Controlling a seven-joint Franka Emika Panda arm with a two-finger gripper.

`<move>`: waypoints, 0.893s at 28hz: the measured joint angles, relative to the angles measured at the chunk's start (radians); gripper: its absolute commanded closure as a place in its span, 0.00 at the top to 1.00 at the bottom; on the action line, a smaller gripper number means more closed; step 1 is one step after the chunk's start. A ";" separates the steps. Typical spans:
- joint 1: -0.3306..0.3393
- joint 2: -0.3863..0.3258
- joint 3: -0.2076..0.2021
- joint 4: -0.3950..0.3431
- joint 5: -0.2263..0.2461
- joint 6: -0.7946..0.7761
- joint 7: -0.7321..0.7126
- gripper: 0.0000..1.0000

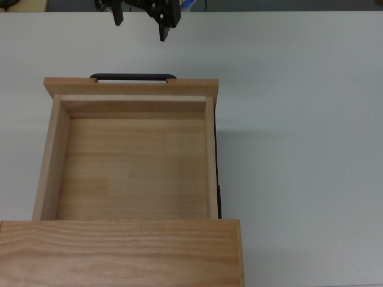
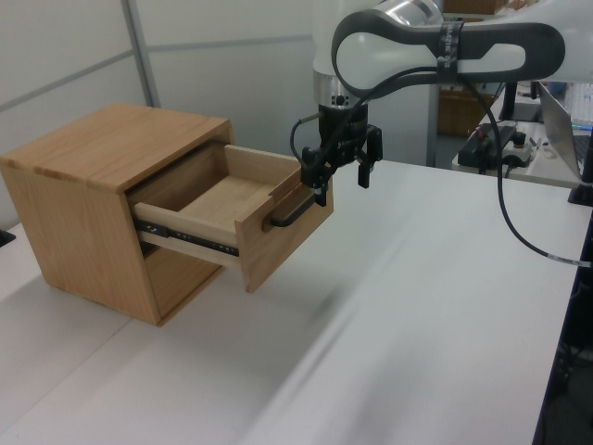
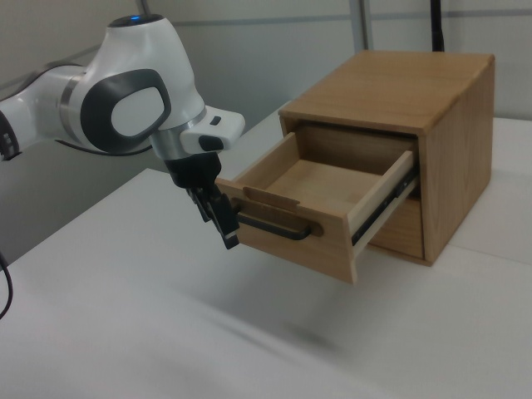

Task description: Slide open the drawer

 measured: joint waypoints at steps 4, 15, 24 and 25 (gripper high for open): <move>0.000 0.001 0.000 -0.005 0.000 -0.002 -0.087 1.00; -0.003 0.003 -0.005 -0.010 0.000 -0.040 -0.251 1.00; -0.003 0.006 -0.004 -0.010 -0.001 -0.059 -0.261 1.00; -0.003 0.006 -0.005 -0.010 -0.001 -0.066 -0.262 1.00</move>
